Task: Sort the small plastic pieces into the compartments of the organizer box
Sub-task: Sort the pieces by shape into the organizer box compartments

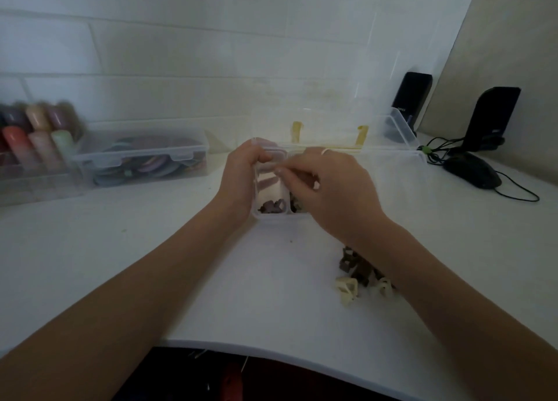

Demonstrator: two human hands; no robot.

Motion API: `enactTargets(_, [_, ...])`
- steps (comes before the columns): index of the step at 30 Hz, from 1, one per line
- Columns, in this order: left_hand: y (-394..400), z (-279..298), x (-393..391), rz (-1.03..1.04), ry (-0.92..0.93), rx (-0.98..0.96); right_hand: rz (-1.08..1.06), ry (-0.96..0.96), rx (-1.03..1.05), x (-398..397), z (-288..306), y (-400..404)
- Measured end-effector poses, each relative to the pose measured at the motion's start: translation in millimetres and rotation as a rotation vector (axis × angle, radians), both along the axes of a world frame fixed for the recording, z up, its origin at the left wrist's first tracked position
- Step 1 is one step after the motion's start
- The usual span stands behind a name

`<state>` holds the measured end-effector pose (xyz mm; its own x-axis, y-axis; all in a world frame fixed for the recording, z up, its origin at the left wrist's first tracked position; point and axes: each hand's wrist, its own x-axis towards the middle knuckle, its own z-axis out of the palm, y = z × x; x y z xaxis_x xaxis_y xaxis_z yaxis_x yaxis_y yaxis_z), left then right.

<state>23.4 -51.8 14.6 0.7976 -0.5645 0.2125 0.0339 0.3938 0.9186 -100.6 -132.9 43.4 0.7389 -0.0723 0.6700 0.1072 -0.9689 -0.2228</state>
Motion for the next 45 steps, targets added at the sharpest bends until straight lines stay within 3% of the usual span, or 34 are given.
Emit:
enactTargets(3, [0,-1,0,-0.004,0.021,-0.011,0.243,0.094,0.173,-12,14,-12])
enactTargets(7, [2,0,-2,0.024,-0.002,0.037,0.400,0.458,0.238,-41,17,-34])
enactTargets(13, [2,0,0,0.014,0.007,0.054,0.141,0.433,-0.026,-76,5,-75])
enactTargets(22, [3,0,3,-0.010,0.017,0.060,-0.017,0.573,-0.084,-74,-13,-80])
enactTargets(32, [3,0,1,-0.022,0.020,0.050,0.161,0.229,0.176,-74,-15,-72])
enactTargets(35, [3,1,1,-0.026,0.021,0.045,0.211,0.140,0.377,-71,-17,-71])
enactTargets(41, [4,1,1,-0.019,-0.006,0.034,0.102,-0.075,0.571,-70,-19,-79])
enactTargets(45, [5,1,3,-0.013,-0.008,0.033,-0.053,-0.186,0.527,-72,-15,-83])
